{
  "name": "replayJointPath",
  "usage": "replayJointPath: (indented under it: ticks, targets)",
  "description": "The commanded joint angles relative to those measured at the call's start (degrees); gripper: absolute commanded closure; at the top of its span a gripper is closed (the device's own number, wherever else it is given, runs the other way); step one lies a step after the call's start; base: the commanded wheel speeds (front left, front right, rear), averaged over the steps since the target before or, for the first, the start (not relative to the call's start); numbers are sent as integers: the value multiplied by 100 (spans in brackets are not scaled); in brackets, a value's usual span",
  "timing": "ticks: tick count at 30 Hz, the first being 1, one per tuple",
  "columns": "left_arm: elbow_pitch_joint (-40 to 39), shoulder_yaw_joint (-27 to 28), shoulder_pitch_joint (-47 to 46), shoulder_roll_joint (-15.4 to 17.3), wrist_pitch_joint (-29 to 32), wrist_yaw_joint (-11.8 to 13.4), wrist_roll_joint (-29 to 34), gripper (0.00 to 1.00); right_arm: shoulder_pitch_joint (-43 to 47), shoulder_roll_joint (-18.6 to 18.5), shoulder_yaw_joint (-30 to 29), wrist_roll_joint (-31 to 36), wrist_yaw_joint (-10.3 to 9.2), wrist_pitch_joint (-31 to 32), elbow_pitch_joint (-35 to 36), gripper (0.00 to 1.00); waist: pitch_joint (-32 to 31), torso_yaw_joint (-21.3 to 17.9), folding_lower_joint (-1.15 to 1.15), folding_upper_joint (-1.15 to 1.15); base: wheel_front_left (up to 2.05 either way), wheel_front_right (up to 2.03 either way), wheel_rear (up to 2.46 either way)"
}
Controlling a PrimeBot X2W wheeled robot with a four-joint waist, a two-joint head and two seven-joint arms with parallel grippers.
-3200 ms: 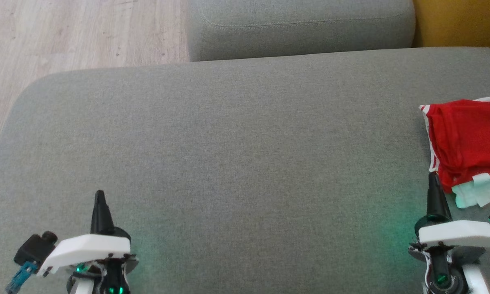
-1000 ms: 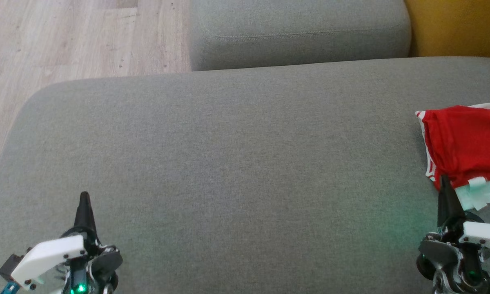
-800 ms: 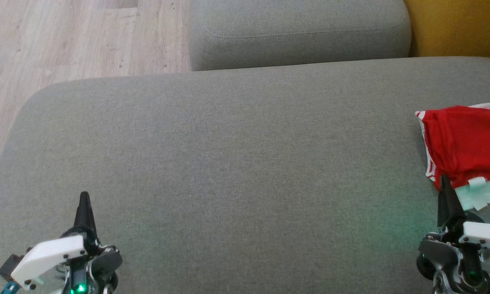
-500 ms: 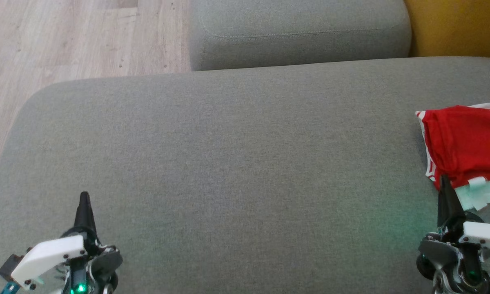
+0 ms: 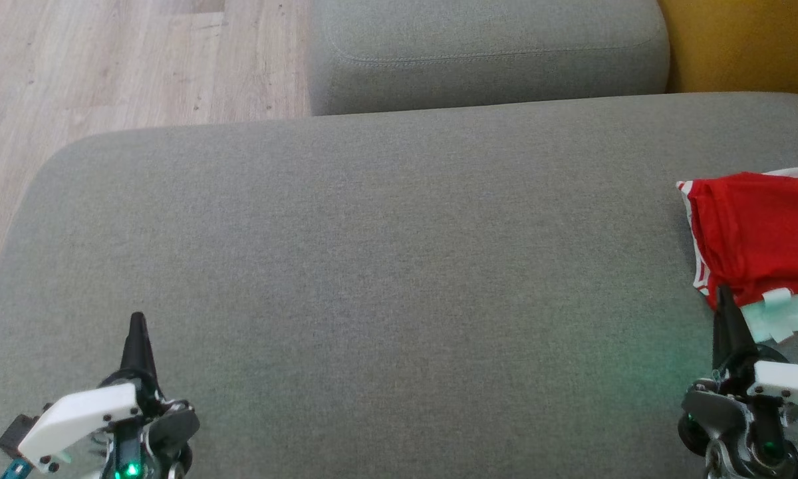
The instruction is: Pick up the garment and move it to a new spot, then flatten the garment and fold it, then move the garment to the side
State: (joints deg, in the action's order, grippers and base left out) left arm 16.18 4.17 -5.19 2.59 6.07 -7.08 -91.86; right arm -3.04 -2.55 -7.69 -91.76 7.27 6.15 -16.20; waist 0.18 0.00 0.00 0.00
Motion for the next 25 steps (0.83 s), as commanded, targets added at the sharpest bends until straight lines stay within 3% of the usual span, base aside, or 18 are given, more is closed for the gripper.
replayJointPath:
  ticks: [1,25]
  targets:
    - [-212,233,-100,29,40,-41,-32,100,-314,-32,117,-41,22,34,217,100,0,0,0,0,0,0,0]
    - [-212,233,-100,29,40,-41,-32,100,-314,-32,117,-41,22,33,218,100,0,0,0,0,0,0,0]
